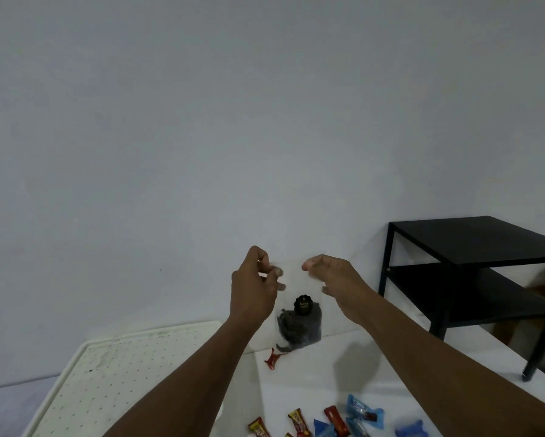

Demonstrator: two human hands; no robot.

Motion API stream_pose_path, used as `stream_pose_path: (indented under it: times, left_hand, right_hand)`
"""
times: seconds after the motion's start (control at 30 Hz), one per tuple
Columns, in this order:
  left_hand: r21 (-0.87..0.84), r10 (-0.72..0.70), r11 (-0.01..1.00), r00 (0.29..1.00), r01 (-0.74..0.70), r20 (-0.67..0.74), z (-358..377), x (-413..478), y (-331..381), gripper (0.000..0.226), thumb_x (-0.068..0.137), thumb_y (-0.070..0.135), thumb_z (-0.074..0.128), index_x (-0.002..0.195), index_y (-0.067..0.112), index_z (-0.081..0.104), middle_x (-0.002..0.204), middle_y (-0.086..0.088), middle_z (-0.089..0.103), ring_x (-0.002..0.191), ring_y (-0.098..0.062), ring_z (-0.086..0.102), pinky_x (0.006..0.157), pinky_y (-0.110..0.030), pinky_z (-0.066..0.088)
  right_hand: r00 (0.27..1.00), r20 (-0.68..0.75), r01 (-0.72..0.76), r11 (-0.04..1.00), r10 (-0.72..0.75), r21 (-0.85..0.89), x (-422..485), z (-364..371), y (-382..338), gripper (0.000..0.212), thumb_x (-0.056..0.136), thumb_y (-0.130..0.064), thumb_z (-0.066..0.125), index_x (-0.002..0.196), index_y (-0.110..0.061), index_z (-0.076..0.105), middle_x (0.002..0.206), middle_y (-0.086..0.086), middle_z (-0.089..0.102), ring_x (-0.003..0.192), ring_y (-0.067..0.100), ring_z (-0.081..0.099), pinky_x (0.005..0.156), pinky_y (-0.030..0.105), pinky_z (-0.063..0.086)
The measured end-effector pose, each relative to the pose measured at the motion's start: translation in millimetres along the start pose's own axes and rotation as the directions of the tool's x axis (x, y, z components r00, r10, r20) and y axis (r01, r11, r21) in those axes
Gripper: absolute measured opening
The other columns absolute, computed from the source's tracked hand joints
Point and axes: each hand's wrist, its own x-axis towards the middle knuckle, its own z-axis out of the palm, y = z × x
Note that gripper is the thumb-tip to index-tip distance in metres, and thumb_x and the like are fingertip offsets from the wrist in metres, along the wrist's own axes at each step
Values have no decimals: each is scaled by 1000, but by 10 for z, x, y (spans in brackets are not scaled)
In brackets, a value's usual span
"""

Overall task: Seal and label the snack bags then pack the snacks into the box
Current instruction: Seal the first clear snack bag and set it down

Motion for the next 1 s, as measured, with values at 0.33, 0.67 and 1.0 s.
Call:
stream_pose_path:
  times: [0.33, 0.67, 1.0]
  left_hand:
    - [154, 26, 987, 996, -39, 85, 524, 29, -336, 21, 86, 24, 77, 104, 33, 75, 96, 16, 75, 67, 7, 70, 65, -6, 51]
    - [311, -173, 944, 965, 105, 198, 1300, 208, -948, 32, 81, 21, 80, 111, 31, 73, 103, 9, 74, 72, -2, 71, 79, -30, 60]
    - [402, -391, 871, 895, 283, 216, 2205, 420, -1919, 33, 88, 21, 72, 119, 30, 68, 113, 6, 70, 86, -12, 72, 84, -30, 58]
  right_hand:
    - [998, 61, 42, 987, -33, -153, 107, -546, 412, 30, 83, -2, 70, 103, -24, 74, 110, -1, 66, 95, 18, 67, 82, 33, 58]
    - [986, 153, -11, 934, 70, -356, 811, -1016, 1237, 27, 87, -5, 66, 107, -21, 73, 111, -7, 68, 87, 10, 66, 81, 27, 54]
    - [941, 263, -42, 845, 213, -533, 1854, -1361, 2477, 28, 88, -8, 64, 109, -25, 72, 107, -10, 65, 90, -2, 59, 69, -4, 37]
